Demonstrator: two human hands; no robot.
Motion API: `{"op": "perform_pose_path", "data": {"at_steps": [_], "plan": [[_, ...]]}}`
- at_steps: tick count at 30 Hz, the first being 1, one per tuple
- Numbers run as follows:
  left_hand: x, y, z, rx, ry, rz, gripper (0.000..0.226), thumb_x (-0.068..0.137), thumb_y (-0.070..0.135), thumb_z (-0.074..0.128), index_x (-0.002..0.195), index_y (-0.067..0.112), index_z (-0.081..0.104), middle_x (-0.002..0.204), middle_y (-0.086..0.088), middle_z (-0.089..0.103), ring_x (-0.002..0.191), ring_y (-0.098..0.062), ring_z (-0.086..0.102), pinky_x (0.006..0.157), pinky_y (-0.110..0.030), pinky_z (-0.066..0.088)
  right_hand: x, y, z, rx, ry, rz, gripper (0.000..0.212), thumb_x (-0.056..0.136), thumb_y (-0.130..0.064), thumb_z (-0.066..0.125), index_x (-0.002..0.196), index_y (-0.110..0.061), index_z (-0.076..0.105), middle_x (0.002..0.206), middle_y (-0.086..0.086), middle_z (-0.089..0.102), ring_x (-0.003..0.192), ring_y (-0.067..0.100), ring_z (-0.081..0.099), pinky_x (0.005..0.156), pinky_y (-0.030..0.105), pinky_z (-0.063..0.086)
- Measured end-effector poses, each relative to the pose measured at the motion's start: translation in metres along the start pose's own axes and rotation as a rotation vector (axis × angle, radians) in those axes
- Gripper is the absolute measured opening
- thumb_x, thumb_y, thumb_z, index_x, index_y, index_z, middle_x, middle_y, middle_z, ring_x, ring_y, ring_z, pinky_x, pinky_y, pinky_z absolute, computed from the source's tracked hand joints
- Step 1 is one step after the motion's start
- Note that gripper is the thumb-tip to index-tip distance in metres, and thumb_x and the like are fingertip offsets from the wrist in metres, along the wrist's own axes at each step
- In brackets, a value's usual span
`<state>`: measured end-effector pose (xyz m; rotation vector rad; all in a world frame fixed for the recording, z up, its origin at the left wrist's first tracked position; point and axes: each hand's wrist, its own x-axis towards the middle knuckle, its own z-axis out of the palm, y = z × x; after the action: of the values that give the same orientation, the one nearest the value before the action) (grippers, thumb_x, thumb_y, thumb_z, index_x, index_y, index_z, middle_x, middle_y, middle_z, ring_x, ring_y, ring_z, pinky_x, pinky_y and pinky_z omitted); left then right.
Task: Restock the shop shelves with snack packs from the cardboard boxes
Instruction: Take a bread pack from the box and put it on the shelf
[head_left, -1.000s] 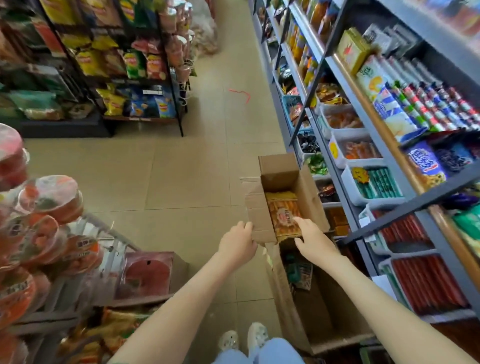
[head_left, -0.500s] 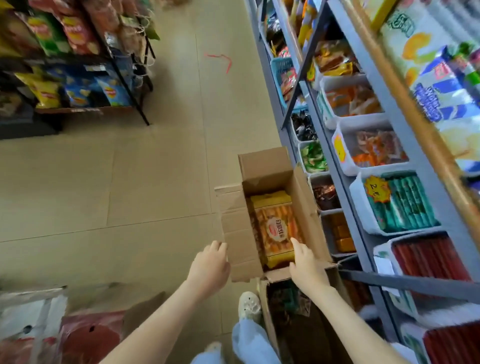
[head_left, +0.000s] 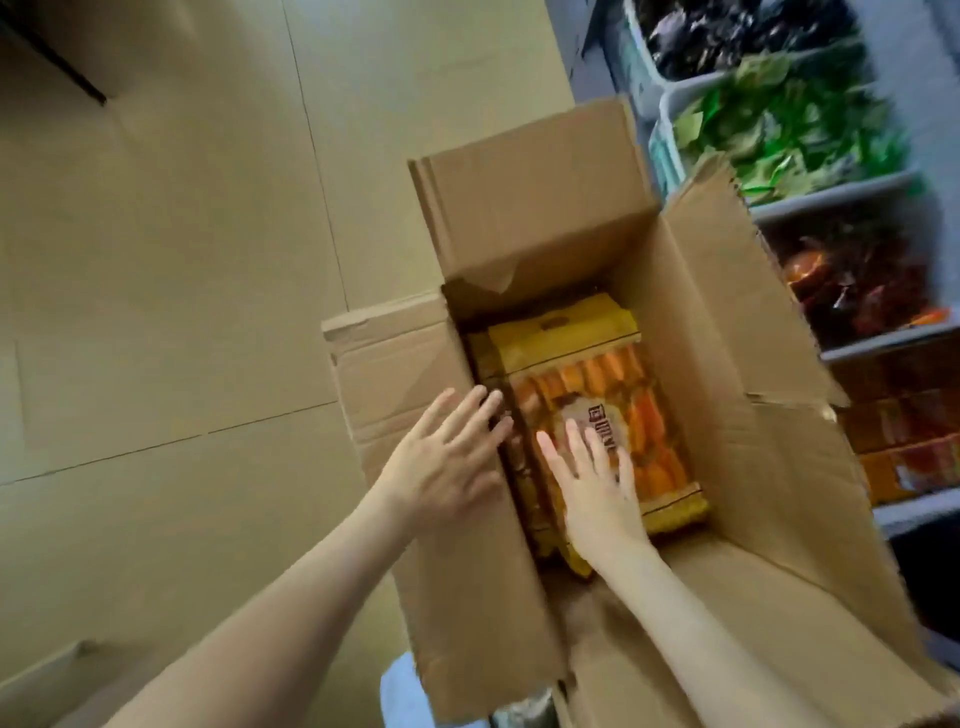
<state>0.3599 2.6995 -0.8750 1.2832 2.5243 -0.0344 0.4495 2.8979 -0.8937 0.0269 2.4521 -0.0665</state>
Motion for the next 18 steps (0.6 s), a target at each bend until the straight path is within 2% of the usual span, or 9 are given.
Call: {"op": "perform_pose_path", "data": {"at_steps": [3, 5, 6, 9, 12, 15, 16, 18], "plan": [[0.007, -0.007, 0.052, -0.025, 0.113, -0.005, 0.057, 0.103, 0.047, 0.018, 0.144, 0.013, 0.037, 0.152, -0.012, 0.029, 0.144, -0.033, 0.021, 0.113, -0.053, 0.018, 0.052, -0.01, 0.034, -0.183, 0.065, -0.199, 0.081, 0.091, -0.028, 0.056, 0.154, -0.023, 0.006, 0.159, 0.003, -0.013, 0.145, 0.027, -0.016, 0.108, 0.057, -0.021], [0.008, -0.011, 0.075, -0.073, 0.216, 0.007, 0.058, 0.104, 0.047, 0.015, 0.142, 0.008, 0.035, 0.154, -0.013, 0.025, 0.148, -0.031, 0.007, 0.114, -0.057, 0.016, 0.077, -0.015, 0.053, -0.373, -0.035, -0.346, 0.066, 0.097, -0.028, 0.04, 0.154, -0.019, 0.007, 0.156, 0.002, -0.02, 0.14, 0.025, -0.028, 0.094, 0.053, -0.039], [0.011, -0.012, 0.081, -0.104, 0.275, 0.025, 0.056, 0.104, 0.047, 0.016, 0.139, 0.008, 0.037, 0.152, -0.015, 0.026, 0.149, -0.029, 0.002, 0.114, -0.057, 0.015, 0.086, -0.017, 0.06, -0.514, -0.11, -0.402, 0.064, 0.099, -0.031, 0.034, 0.154, -0.018, 0.005, 0.158, 0.003, -0.019, 0.141, 0.027, -0.029, 0.092, 0.055, -0.041], [0.017, -0.016, 0.09, -0.16, 0.383, 0.061, 0.054, 0.104, 0.047, 0.016, 0.133, 0.009, 0.039, 0.146, -0.018, 0.029, 0.149, -0.028, -0.001, 0.115, -0.058, 0.013, 0.099, -0.02, 0.064, -0.88, -0.252, -0.468, 0.067, 0.098, -0.048, 0.028, 0.154, -0.02, 0.002, 0.161, 0.008, -0.01, 0.141, 0.035, -0.028, 0.089, 0.064, -0.034], [0.015, -0.017, 0.092, -0.172, 0.409, 0.08, 0.054, 0.104, 0.048, 0.016, 0.133, 0.009, 0.04, 0.146, -0.018, 0.03, 0.149, -0.028, -0.001, 0.115, -0.058, 0.013, 0.091, -0.014, 0.058, -0.872, -0.265, -0.434, 0.061, 0.097, -0.044, 0.038, 0.152, -0.023, 0.021, 0.161, 0.009, 0.003, 0.145, 0.038, -0.016, 0.081, 0.068, -0.033], [0.013, -0.019, 0.092, -0.158, 0.399, 0.073, 0.053, 0.104, 0.048, 0.017, 0.132, 0.01, 0.041, 0.146, -0.017, 0.03, 0.149, -0.028, -0.002, 0.115, -0.057, 0.012, 0.073, -0.007, 0.044, -0.664, -0.084, -0.336, 0.048, 0.099, -0.035, 0.041, 0.143, -0.016, 0.044, 0.155, 0.011, 0.024, 0.146, 0.035, 0.006, 0.095, 0.069, -0.03], [0.013, -0.019, 0.092, -0.154, 0.393, 0.07, 0.053, 0.104, 0.048, 0.017, 0.132, 0.01, 0.042, 0.146, -0.017, 0.03, 0.149, -0.028, -0.003, 0.115, -0.056, 0.01, 0.066, -0.005, 0.038, -0.562, 0.013, -0.248, 0.046, 0.098, -0.037, 0.044, 0.136, -0.012, 0.053, 0.148, 0.01, 0.036, 0.143, 0.031, 0.019, 0.102, 0.067, -0.023], [0.012, -0.018, 0.09, -0.148, 0.375, 0.062, 0.053, 0.104, 0.048, 0.017, 0.131, 0.01, 0.042, 0.146, -0.016, 0.03, 0.149, -0.028, -0.004, 0.116, -0.055, 0.009, 0.055, 0.004, 0.029, -0.389, 0.231, -0.079, 0.049, 0.085, -0.044, 0.064, 0.115, -0.005, 0.067, 0.122, 0.01, 0.057, 0.127, 0.027, 0.04, 0.11, 0.061, 0.002]]}}
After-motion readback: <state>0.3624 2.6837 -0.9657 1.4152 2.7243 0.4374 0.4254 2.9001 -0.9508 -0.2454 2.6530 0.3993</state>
